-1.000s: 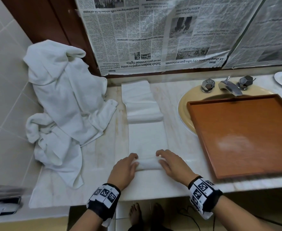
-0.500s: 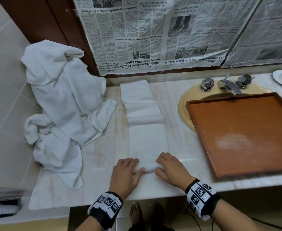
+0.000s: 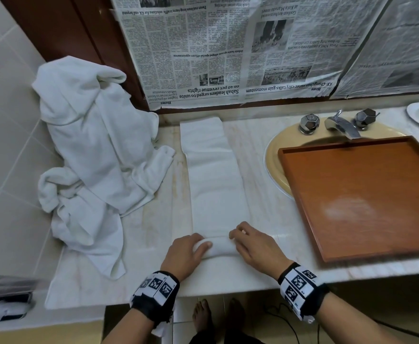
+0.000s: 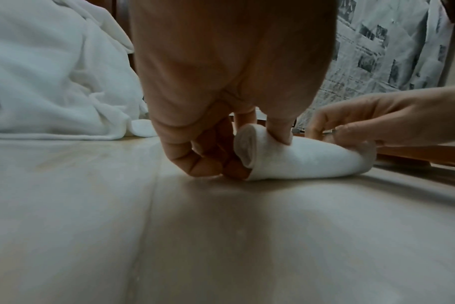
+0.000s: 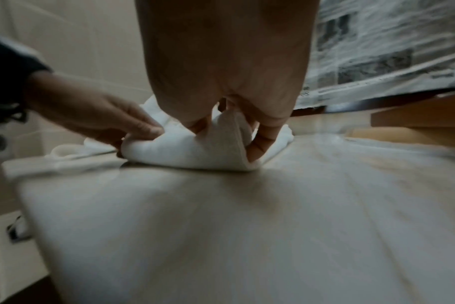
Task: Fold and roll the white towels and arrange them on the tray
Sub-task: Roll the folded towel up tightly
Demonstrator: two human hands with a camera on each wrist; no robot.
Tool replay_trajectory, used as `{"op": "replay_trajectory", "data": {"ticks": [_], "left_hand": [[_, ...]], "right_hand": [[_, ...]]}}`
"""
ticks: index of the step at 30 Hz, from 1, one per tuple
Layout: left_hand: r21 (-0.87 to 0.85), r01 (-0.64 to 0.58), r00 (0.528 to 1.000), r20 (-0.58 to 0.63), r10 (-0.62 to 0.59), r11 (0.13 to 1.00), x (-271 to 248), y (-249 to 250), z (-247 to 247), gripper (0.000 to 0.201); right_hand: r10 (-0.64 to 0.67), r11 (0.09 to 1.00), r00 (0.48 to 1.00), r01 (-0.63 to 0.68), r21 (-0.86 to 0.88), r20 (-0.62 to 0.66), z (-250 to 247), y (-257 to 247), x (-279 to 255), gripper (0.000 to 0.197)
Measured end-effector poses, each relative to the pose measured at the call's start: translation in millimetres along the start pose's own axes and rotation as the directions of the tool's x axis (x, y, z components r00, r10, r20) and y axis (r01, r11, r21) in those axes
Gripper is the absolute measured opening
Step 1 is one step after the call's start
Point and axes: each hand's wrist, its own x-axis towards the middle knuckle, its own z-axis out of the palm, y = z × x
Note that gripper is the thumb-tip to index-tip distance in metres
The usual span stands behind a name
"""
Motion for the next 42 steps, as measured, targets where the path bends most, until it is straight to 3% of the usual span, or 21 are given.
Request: {"op": "replay_trajectory", "data": {"ticks": [4, 6, 11, 14, 17, 23, 27, 35, 38, 42], "left_hand": [[-0.015, 0.092, 0.994, -0.063, -0.093, 0.996, 0, 4, 0, 0.034], [0.008, 0.082, 0.991, -0.104, -0.081, 0.997, -1, 5, 1, 0.035], [0.243, -0.206, 0.960, -0.138, 0.244, 0.948, -3, 1, 7, 0.023], [0.261, -0.176, 0.982, -0.017, 0.187, 0.949, -5, 5, 5, 0.055], [0.272, -0.191, 0.981, 0.060, 0.182, 0.943, -11, 1, 5, 0.071], [0.398, -0.138, 0.990, 0.077, 0.117, 0.907, -17, 1, 4, 0.080], [0.432, -0.127, 0.992, 0.036, 0.123, 0.893, -17, 8, 6, 0.065], [0.343, -0.124, 0.992, 0.024, 0.123, 0.931, -18, 2, 8, 0.081], [0.230, -0.109, 0.994, 0.029, 0.105, 0.967, -14, -4, 9, 0.091], [0.040, -0.015, 0.999, 0.028, 0.014, 0.999, -8, -3, 6, 0.079]], "right_hand": [[-0.073, 0.994, 0.996, 0.069, -0.088, -0.044, 8, 2, -7, 0.041], [-0.083, 0.993, 0.996, 0.081, -0.080, -0.024, 10, 5, -10, 0.046], [0.011, 0.999, 1.000, -0.011, 0.036, 0.004, 9, -1, -1, 0.053], [0.043, 0.998, 0.997, -0.045, 0.038, 0.061, 7, -2, 3, 0.061], [0.082, 0.992, 0.993, -0.090, 0.092, 0.087, 8, -1, 3, 0.063], [0.112, 0.983, 0.993, -0.117, 0.140, 0.046, 14, -1, -4, 0.062], [0.141, 0.985, 0.990, -0.142, 0.101, 0.020, 15, -5, -4, 0.048], [0.141, 0.985, 0.986, -0.130, 0.117, -0.092, 16, -11, 0, 0.018], [-0.020, 0.995, 0.990, 0.005, -0.102, -0.141, 20, -11, -5, 0.020], [-0.102, 0.977, 0.990, 0.081, -0.197, -0.097, 15, -9, -14, 0.039]]}}
